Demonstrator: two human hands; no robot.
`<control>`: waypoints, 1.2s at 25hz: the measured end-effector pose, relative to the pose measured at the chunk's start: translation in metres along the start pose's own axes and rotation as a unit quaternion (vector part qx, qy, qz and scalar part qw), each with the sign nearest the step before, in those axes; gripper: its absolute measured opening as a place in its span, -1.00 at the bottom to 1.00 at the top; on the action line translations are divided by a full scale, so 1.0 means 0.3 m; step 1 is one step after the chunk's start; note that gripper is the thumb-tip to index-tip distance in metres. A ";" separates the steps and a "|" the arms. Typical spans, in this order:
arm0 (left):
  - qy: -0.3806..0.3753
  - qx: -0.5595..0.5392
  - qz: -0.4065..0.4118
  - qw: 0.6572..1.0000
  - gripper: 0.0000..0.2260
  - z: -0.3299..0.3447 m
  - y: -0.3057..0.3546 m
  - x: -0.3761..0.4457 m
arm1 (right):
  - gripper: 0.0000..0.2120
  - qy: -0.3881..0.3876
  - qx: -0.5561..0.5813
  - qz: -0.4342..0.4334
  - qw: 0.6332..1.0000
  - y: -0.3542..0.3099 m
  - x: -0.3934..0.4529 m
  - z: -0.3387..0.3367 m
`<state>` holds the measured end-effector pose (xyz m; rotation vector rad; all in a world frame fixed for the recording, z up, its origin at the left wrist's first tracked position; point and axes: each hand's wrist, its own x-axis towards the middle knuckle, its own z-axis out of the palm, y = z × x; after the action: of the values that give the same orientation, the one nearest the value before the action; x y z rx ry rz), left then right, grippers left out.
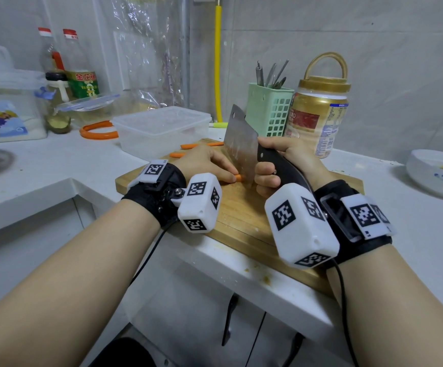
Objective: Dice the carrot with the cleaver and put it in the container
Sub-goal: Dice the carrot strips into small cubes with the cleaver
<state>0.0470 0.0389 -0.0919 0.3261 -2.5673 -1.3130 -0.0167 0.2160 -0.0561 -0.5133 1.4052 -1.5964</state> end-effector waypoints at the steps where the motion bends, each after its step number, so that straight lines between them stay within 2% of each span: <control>1: -0.001 -0.001 0.001 1.000 -0.86 0.001 0.000 0.000 | -0.71 0.002 -0.001 0.001 1.000 -0.001 -0.001 0.000; 14: 0.013 0.014 -0.004 1.000 -0.92 0.000 0.000 0.003 | -0.66 0.052 -0.034 0.035 0.997 -0.003 0.018 0.013; 20: 0.020 0.025 -0.014 0.999 -0.87 0.001 0.005 0.002 | -0.73 0.033 0.016 0.007 0.999 -0.006 0.002 -0.023; 25: 0.022 0.019 -0.007 1.000 -0.85 0.000 0.004 -0.002 | -0.60 -0.004 0.023 -0.002 1.000 -0.006 -0.006 -0.008; 30: 0.012 0.021 -0.006 1.000 -0.87 -0.004 -0.002 0.004 | -0.65 0.004 0.008 -0.006 1.000 0.002 -0.005 0.011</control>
<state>0.0464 0.0373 -0.0914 0.3632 -2.5801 -1.2546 -0.0131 0.2153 -0.0554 -0.5080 1.3955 -1.6203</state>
